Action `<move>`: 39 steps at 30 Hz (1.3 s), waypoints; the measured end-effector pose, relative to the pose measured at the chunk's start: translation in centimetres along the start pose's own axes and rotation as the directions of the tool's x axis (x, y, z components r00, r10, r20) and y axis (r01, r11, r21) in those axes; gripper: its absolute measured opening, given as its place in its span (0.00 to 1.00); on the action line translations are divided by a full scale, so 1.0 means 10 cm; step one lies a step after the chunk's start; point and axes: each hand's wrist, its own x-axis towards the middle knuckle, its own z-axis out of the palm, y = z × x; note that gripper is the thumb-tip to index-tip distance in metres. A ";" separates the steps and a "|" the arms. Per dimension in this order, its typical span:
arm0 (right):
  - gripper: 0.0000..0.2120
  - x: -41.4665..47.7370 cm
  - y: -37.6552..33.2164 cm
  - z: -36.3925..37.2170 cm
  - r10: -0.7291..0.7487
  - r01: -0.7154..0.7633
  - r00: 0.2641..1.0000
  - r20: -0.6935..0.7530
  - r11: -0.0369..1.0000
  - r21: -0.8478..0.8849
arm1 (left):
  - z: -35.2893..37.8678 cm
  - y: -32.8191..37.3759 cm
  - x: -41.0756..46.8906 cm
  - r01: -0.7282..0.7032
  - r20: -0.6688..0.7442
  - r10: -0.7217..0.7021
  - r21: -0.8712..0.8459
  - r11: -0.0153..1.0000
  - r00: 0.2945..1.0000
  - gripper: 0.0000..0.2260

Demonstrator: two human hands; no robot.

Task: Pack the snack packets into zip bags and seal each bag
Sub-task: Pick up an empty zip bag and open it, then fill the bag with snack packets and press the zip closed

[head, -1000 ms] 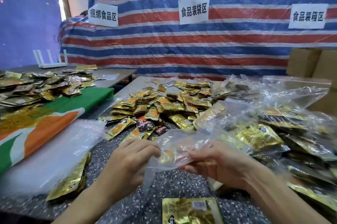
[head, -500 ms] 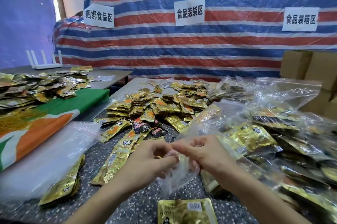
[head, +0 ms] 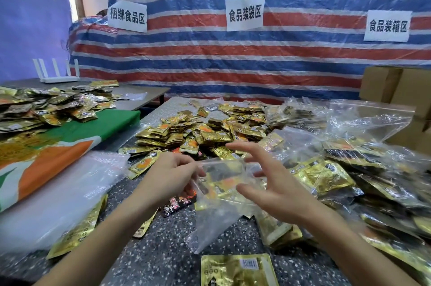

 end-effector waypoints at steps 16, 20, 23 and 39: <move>0.20 0.15 0.18 -0.03 0.107 -0.118 0.985 -0.134 0.990 -0.076 | -0.30 -0.83 1.00 0.146 -0.127 -0.107 0.355 0.923 0.986 0.14; 0.20 0.17 0.21 0.00 0.153 -0.157 0.987 -0.054 0.985 -0.073 | -0.19 -1.12 1.16 0.285 -0.177 -0.225 0.516 0.808 0.958 0.16; 0.19 0.18 0.21 0.02 0.161 -0.163 0.986 -0.035 0.985 -0.054 | -0.14 -1.22 1.23 0.336 -0.261 -0.225 0.552 0.763 0.939 0.19; 0.18 0.22 0.17 0.10 0.206 -0.207 0.978 -0.023 0.971 -0.119 | -0.25 -0.93 1.24 0.400 -0.141 -0.382 0.139 0.906 0.914 0.11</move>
